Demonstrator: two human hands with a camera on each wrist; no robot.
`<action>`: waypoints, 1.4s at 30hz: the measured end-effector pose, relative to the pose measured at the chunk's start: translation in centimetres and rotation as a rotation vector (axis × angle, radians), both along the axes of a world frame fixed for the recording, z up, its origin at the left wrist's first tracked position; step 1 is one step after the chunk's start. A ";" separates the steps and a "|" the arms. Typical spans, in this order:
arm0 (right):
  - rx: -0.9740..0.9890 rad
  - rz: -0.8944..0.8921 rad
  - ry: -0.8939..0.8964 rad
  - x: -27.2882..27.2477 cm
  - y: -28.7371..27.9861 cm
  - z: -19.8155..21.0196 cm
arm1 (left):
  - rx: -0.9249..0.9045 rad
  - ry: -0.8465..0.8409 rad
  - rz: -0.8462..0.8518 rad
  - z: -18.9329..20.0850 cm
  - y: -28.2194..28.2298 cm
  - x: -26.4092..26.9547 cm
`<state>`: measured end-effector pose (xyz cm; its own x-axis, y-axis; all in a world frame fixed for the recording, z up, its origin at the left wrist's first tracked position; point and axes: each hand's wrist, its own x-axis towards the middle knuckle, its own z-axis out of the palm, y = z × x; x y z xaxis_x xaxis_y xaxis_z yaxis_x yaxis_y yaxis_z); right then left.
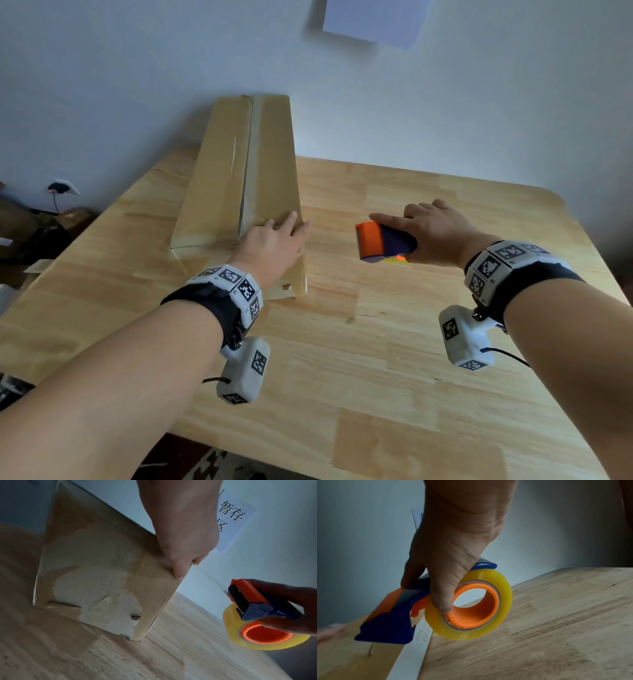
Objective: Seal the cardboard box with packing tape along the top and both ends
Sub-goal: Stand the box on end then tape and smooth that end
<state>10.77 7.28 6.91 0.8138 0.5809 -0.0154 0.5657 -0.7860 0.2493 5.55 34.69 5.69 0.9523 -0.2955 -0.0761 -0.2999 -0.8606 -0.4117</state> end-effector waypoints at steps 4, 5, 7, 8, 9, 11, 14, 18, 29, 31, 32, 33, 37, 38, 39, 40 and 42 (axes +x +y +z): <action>0.018 -0.043 0.075 0.3 0.8 0.6 | 0.066 0.002 0.026 0.0 -0.2 0.1; 0.041 -0.058 0.115 0.4 0.8 0.9 | 0.094 -0.004 0.025 0.0 -0.4 0.2; 0.088 -0.098 0.183 0.9 0.4 1.6 | 0.127 -0.015 0.008 0.4 -1.1 0.2; 0.090 -0.111 0.192 1.1 0.1 2.0 | 0.127 -0.020 -0.010 0.6 -1.5 0.2; 0.072 -0.114 0.187 1.3 0.0 2.4 | 0.116 -0.024 -0.036 0.7 -1.9 0.1; 0.018 -0.112 0.175 1.4 0.0 3.0 | 0.082 -0.024 -0.087 1.2 -2.7 -0.2; -0.045 -0.103 0.183 1.2 0.7 3.4 | 0.084 -0.023 -0.106 2.0 -3.1 -0.4; -0.063 -0.088 0.179 0.9 1.1 3.1 | 0.120 0.038 -0.137 3.0 -2.4 -0.5; -0.206 -0.146 0.273 -0.4 6.0 2.0 | 0.229 0.027 -0.172 2.4 -1.5 0.2; -0.258 -0.174 0.327 -0.2 7.8 1.9 | 0.247 -0.068 -0.157 2.9 -1.2 0.1; -0.285 -0.198 0.357 -0.1 8.6 1.7 | 0.228 -0.089 -0.182 2.7 -1.0 0.3; -0.308 -0.229 0.389 0.0 9.4 1.7 | 0.225 -0.120 -0.199 2.2 -0.7 0.6; -0.365 -0.324 0.442 0.0 12.0 2.0 | 0.220 0.087 -0.120 2.3 -1.7 0.1; -0.386 -0.329 0.422 -0.2 12.1 1.9 | 0.206 0.057 -0.127 2.2 -1.6 0.1; -0.415 -0.327 0.386 -0.6 11.7 1.7 | 0.192 0.047 -0.134 2.2 -1.6 0.0; -0.445 -0.311 0.343 -0.9 10.8 1.3 | 0.188 0.037 -0.142 2.4 -1.6 -0.2; -0.369 -0.321 0.289 -0.9 7.7 0.4 | 0.145 0.039 -0.138 2.5 -1.3 -0.2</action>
